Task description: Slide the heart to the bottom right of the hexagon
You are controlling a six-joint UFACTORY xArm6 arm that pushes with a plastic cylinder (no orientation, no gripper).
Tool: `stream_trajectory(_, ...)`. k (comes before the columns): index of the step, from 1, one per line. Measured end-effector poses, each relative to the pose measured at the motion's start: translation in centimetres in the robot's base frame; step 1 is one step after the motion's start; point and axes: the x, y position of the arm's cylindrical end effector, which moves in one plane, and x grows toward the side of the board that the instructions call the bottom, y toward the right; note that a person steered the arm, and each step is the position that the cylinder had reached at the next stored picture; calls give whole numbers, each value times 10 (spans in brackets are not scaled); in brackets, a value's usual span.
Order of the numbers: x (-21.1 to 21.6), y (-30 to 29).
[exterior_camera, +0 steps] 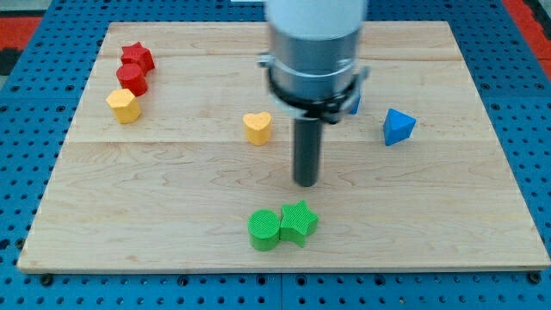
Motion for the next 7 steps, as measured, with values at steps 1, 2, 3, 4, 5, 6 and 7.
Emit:
stream_trajectory(1,-36,-6)
stream_trajectory(2,-57,-49)
stream_trajectory(3,-68,-27)
stream_trajectory(4,-82,-62)
stream_trajectory(5,-79,-122)
stream_trajectory(6,-74,-171)
stream_trajectory(7,-74,-192)
